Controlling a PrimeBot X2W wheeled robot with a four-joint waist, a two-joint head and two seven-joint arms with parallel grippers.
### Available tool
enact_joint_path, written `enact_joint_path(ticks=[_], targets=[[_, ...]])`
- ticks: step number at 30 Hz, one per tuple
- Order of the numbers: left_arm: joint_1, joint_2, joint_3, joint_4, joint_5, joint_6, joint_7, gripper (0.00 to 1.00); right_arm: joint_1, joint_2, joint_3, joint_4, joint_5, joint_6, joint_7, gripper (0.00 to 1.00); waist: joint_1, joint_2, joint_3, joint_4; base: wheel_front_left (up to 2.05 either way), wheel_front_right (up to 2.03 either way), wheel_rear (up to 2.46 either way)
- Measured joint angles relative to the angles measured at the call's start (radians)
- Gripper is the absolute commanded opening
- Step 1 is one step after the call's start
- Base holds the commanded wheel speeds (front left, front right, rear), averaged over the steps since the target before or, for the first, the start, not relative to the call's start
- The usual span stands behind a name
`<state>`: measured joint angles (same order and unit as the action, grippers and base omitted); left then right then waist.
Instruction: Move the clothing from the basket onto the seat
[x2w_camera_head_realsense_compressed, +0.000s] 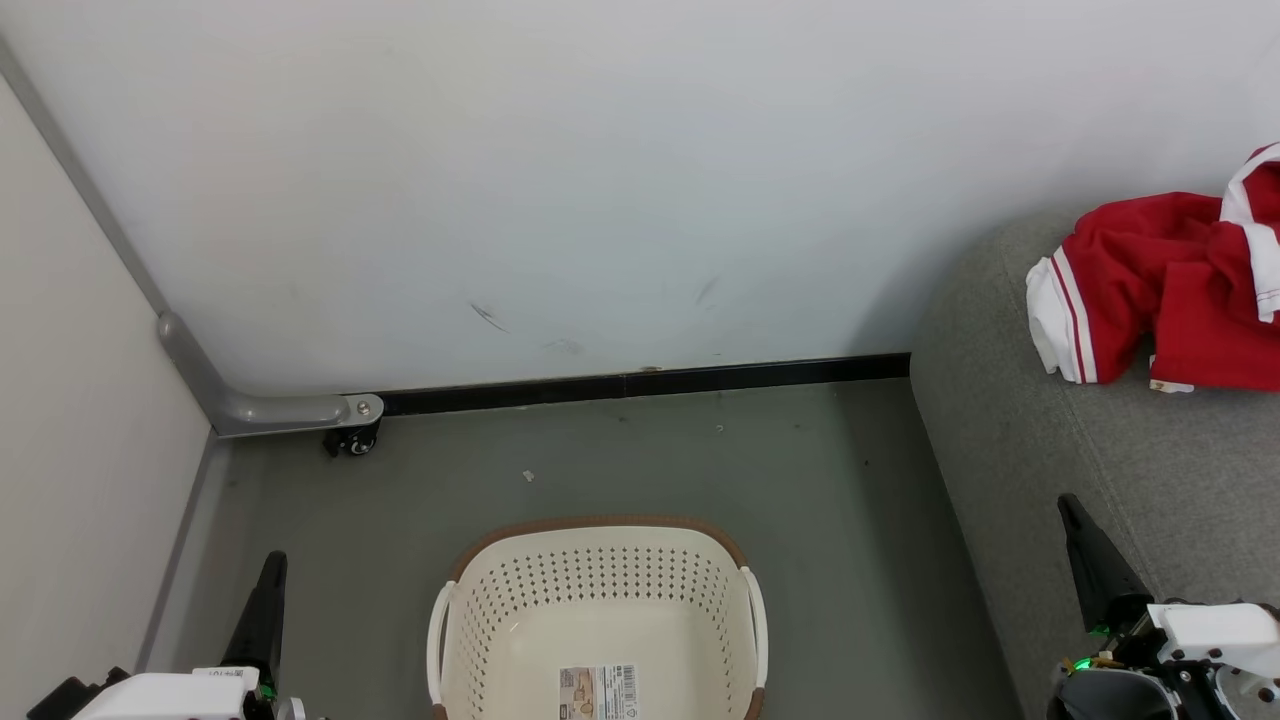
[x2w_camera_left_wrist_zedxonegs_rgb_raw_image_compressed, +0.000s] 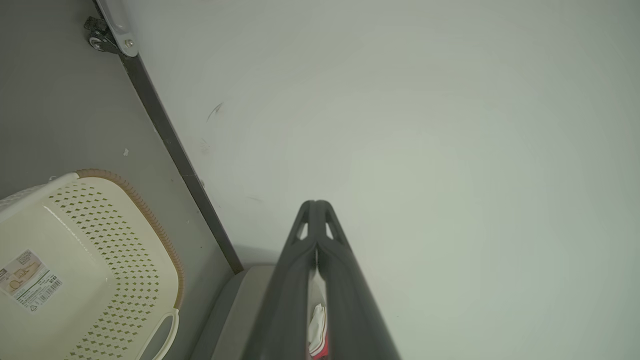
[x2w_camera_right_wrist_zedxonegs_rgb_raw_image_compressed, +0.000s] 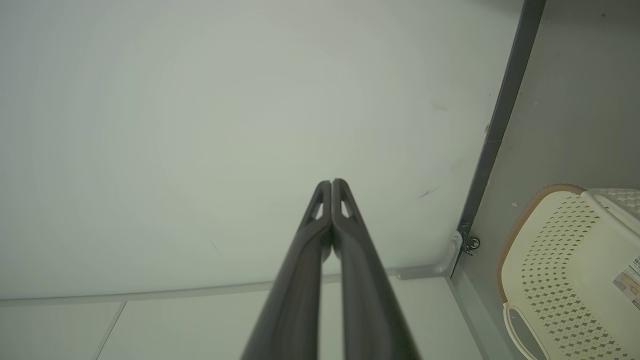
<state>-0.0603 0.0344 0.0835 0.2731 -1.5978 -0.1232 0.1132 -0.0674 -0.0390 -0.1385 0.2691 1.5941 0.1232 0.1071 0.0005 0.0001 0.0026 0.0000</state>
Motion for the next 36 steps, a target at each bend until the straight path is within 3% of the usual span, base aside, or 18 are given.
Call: enact_joint_path(ticks=[36], targets=[[0.0,0.0,0.0,0.0,0.0,0.0,0.0,0.0,0.0,0.0,0.0,0.0,0.0,0.0,0.0,0.0,-0.0002,0.0,0.0,0.0,0.0,0.0,0.0]])
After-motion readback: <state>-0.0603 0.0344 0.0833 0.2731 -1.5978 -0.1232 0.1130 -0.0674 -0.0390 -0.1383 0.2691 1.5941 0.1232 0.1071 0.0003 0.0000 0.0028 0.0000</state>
